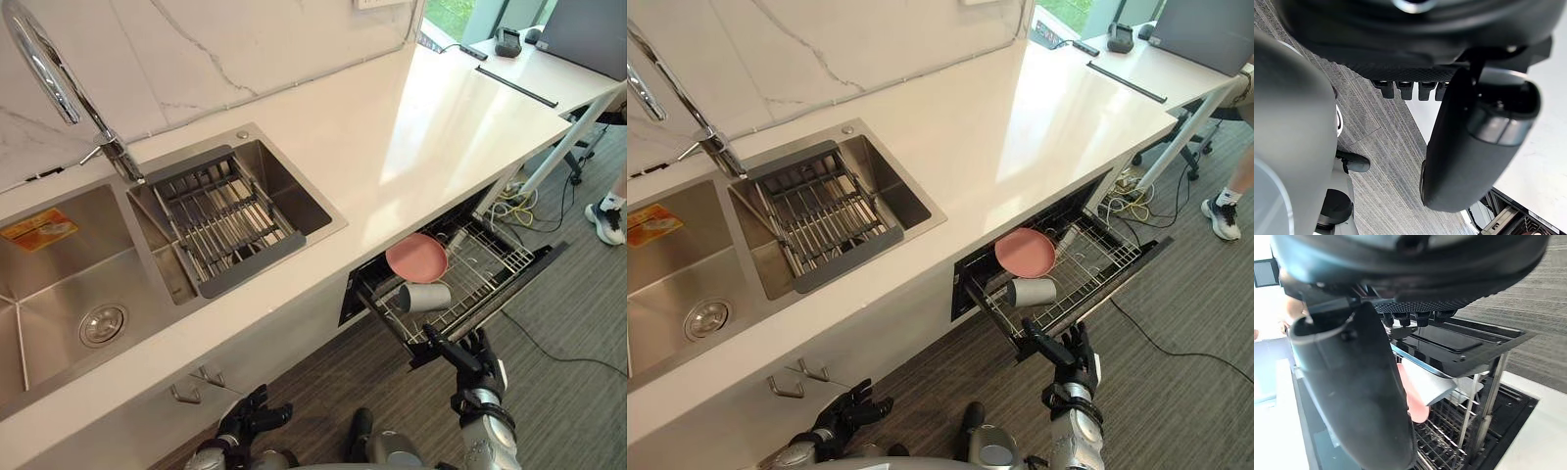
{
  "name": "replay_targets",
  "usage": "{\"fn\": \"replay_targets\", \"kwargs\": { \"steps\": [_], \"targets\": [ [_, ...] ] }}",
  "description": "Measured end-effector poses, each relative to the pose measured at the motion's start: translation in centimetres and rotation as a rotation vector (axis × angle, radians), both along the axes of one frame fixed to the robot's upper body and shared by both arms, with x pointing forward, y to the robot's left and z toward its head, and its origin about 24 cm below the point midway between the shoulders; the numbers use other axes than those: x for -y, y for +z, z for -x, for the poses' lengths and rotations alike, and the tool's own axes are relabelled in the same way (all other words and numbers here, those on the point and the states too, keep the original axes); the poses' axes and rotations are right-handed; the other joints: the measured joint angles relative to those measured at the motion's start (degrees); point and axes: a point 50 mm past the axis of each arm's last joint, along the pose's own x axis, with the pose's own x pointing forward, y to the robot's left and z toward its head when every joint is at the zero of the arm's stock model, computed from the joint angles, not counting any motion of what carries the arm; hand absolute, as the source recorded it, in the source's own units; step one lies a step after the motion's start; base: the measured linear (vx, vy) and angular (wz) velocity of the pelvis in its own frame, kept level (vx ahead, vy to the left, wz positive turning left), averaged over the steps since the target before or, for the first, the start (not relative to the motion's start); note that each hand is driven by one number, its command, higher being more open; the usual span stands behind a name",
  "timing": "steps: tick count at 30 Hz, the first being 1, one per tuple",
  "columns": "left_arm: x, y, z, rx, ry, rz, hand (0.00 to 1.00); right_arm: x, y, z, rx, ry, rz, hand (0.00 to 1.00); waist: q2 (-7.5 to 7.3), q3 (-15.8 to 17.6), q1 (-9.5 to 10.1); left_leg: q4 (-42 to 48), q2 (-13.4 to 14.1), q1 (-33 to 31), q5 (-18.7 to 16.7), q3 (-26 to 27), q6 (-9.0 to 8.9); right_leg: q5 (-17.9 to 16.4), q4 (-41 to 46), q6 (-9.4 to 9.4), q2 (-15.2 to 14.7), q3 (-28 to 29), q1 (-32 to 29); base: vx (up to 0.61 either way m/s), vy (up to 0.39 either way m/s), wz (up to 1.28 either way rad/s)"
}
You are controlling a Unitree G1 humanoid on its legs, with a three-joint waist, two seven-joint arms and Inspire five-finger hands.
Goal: Walk over to the sink, pick up the cup, carry it to the dishwasher, place the cup inside the dishwasher, then close the dishwasher door
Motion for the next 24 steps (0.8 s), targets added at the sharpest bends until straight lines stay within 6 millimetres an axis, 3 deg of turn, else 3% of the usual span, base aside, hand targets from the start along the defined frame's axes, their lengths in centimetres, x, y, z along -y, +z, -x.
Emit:
{"fn": "replay_targets", "kwargs": {
  "steps": [10,14,24],
  "targets": [
    [0.0,0.4,-0.8,0.039,-0.008,-0.001,1.0,2.0,1.6,-1.4,0.077,-0.017,0.028,1.0,0.8,2.1,0.83,4.35,0.89,-2.74,-1.82,-0.55,0.03,-1.51,3.3,-0.15,-1.0,-0.27,-2.11,-0.04,-0.022,0.02],
    [-0.1,0.5,-1.0,0.044,-0.014,-0.007,1.0,2.7,1.9,-1.5,0.147,0.013,-0.049,1.0,1.05,2.75,0.76,5.89,1.2,-3.8,-2.43,-0.57,0.04,-1.74,4.25,-0.26,-1.24,-0.11,-3.05,-0.02,-0.01,-0.01],
    [0.3,0.7,-2.1,0.079,-0.046,-0.011,1.0,2.9,2.9,-2.7,0.29,0.041,-0.141,1.0,2.03,4.99,0.81,11.97,2.93,-7.73,-4.75,-1.19,0.63,-2.41,6.82,-0.97,-1.72,-0.54,-5.38,-0.05,-0.034,0.02]
  ]
}}
